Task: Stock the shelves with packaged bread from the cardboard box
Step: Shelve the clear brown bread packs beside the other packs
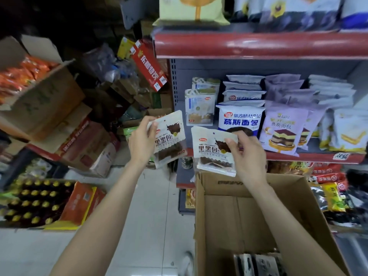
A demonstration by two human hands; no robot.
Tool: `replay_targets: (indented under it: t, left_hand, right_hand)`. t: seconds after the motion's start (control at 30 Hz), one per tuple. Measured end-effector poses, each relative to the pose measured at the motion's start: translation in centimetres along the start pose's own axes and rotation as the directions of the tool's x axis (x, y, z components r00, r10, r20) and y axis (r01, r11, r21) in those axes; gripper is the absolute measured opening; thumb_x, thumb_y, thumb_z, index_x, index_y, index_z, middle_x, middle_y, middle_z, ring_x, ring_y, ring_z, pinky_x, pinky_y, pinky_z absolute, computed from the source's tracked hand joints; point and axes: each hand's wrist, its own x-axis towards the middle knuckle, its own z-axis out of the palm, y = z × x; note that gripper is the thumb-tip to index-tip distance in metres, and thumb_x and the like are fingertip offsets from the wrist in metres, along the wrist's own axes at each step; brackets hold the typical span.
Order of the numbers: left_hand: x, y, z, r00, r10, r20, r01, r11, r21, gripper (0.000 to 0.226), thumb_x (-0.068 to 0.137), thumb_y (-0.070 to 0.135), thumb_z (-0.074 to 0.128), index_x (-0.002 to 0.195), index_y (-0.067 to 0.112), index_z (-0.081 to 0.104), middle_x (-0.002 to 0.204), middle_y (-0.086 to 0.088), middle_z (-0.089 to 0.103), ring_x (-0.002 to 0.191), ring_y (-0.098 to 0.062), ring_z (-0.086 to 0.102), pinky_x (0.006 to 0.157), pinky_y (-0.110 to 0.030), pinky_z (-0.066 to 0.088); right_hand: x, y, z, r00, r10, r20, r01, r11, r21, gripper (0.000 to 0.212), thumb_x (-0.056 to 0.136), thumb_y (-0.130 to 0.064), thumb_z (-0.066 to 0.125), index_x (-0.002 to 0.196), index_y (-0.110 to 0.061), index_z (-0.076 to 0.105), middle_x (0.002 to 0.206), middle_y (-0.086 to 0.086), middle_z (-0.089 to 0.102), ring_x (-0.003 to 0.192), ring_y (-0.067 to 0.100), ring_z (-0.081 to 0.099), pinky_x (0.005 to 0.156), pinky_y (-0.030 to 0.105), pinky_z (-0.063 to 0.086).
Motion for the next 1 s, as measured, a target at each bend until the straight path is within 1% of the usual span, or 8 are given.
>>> replay_targets:
  t: [0.1, 0.3, 0.4, 0.57, 0.7, 0.8, 0.9, 1.0]
  left_hand:
    - [1.7, -1.0, 1.0, 0.995, -0.103, -0.002, 0.102, 0.985, -0.142, 0.015, 0.099, 0.032, 0.046, 0.101, 0.023, 0.058, 0.083, 0.012, 0.063, 0.078, -0.018, 0.066, 0.07, -0.036, 0.05]
    - [4.5, -3.1, 3.0, 0.974, -0.221, 0.042, 0.221, 0.906, -0.361, 0.011, 0.097, 0.033, 0.046, 0.094, 0.027, 0.055, 0.087, 0.004, 0.064, 0.076, -0.025, 0.066, 0.074, -0.041, 0.052]
    - [5.9, -3.5, 3.5, 0.965, -0.256, 0.052, 0.255, 0.88, -0.401, 0.013, 0.099, 0.029, 0.046, 0.096, 0.02, 0.055, 0.082, 0.008, 0.06, 0.063, -0.015, 0.06, 0.066, -0.031, 0.05]
    - [7.5, -4.4, 4.9, 0.974, -0.217, 0.072, 0.228, 0.889, -0.398, 0.014, 0.099, 0.025, 0.046, 0.099, 0.016, 0.057, 0.088, 0.002, 0.06, 0.074, -0.02, 0.06, 0.05, -0.006, 0.038]
    - [9.3, -4.9, 6.1, 0.976, -0.204, 0.082, 0.22, 0.884, -0.414, 0.016, 0.1, 0.023, 0.044, 0.103, 0.014, 0.056, 0.097, -0.002, 0.062, 0.083, -0.016, 0.058, 0.066, -0.02, 0.045]
    - [11.1, -5.9, 7.7, 0.977, -0.164, 0.14, 0.208, 0.886, -0.415, 0.015, 0.099, 0.031, 0.043, 0.102, 0.021, 0.055, 0.097, 0.0, 0.063, 0.092, -0.022, 0.061, 0.076, -0.037, 0.05]
    - [12.1, -6.2, 8.9, 0.974, -0.14, 0.178, 0.203, 0.89, -0.408, 0.013, 0.1, 0.033, 0.042, 0.099, 0.025, 0.052, 0.092, 0.005, 0.063, 0.087, -0.018, 0.06, 0.073, -0.034, 0.049]
    - [12.7, -5.8, 10.1, 0.96, -0.103, 0.261, 0.205, 0.893, -0.401, 0.018, 0.101, 0.034, 0.04, 0.1, 0.021, 0.052, 0.09, 0.008, 0.061, 0.083, -0.012, 0.057, 0.071, -0.031, 0.045]
  right_hand:
    - [0.9, -1.0, 0.9, 1.0, 0.012, -0.008, -0.012, 0.999, 0.037, 0.02, 0.097, -0.035, 0.048, 0.103, -0.02, 0.06, 0.077, 0.004, 0.053, 0.081, 0.016, 0.045, 0.055, 0.028, 0.027]
    - [2.0, -1.9, 3.1, 0.999, 0.029, 0.033, -0.033, 0.989, 0.146, 0.019, 0.097, -0.037, 0.046, 0.099, -0.02, 0.055, 0.078, 0.006, 0.065, 0.07, 0.022, 0.058, 0.06, 0.04, 0.046]
    - [2.8, -2.1, 4.8, 0.999, 0.023, 0.039, -0.029, 0.986, 0.164, 0.02, 0.098, -0.039, 0.043, 0.099, -0.022, 0.052, 0.073, 0.008, 0.064, 0.065, 0.024, 0.062, 0.061, 0.045, 0.051]
    - [4.2, -3.0, 7.5, 0.997, 0.018, 0.073, -0.034, 0.974, 0.222, 0.022, 0.099, -0.04, 0.038, 0.101, -0.021, 0.048, 0.076, 0.005, 0.064, 0.071, 0.022, 0.065, 0.059, 0.046, 0.052]
    - [5.9, -3.4, 9.3, 0.989, 0.044, 0.14, -0.098, 0.908, 0.408, 0.016, 0.1, -0.032, 0.04, 0.105, -0.019, 0.049, 0.08, -0.012, 0.06, 0.074, 0.0, 0.06, 0.068, 0.025, 0.05]
    - [7.4, -3.1, 11.4, 0.988, 0.058, 0.146, -0.118, 0.886, 0.449, 0.022, 0.1, -0.031, 0.041, 0.107, -0.012, 0.05, 0.086, -0.004, 0.062, 0.078, 0.01, 0.062, 0.073, 0.033, 0.052]
    - [8.4, -2.4, 13.3, 0.988, 0.073, 0.135, -0.126, 0.888, 0.442, 0.025, 0.1, -0.032, 0.041, 0.104, -0.009, 0.048, 0.084, 0.001, 0.062, 0.077, 0.016, 0.061, 0.07, 0.039, 0.051]
    - [8.8, -1.3, 14.4, 0.989, 0.092, 0.114, -0.129, 0.917, 0.378, 0.025, 0.1, -0.032, 0.039, 0.106, -0.009, 0.047, 0.072, -0.005, 0.055, 0.062, 0.007, 0.053, 0.057, 0.03, 0.042]
